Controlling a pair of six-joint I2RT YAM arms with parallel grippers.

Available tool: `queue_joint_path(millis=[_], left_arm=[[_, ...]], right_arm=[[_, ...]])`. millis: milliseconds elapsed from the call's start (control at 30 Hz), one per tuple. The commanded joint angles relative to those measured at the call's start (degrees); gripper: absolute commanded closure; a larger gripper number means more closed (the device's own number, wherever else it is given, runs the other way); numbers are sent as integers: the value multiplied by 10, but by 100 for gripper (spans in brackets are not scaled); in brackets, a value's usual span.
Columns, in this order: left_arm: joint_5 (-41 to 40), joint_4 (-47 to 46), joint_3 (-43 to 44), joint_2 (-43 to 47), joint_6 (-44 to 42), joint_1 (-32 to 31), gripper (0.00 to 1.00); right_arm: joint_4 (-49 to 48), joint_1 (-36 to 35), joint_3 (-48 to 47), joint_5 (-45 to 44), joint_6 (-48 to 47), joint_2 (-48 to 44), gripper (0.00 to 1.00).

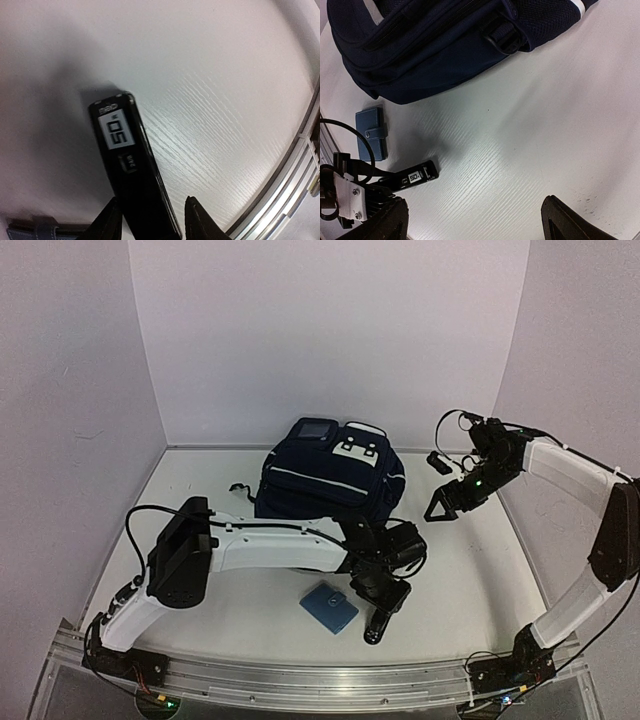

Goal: Pack the student bag
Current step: Pick up the stationery from the center of the board.

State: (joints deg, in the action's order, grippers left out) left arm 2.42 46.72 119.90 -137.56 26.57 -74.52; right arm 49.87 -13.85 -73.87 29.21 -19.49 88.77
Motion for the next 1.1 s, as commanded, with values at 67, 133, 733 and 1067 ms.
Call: queue_joint_path(millis=[67, 133, 733, 1067], left_arm=[[-8, 16, 10, 18, -120, 7, 67], [1, 35, 15, 16, -121, 7, 59], [-19, 92, 72, -60, -54, -3, 39], [-19, 124, 115, -106, -33, -12, 54]], right_arm=[[5, 2, -6, -4, -6, -3, 8], [5, 2, -7, -4, -6, -3, 8], [4, 2, -16, 6, 1, 15, 8], [4, 2, -27, 8, 7, 24, 9]])
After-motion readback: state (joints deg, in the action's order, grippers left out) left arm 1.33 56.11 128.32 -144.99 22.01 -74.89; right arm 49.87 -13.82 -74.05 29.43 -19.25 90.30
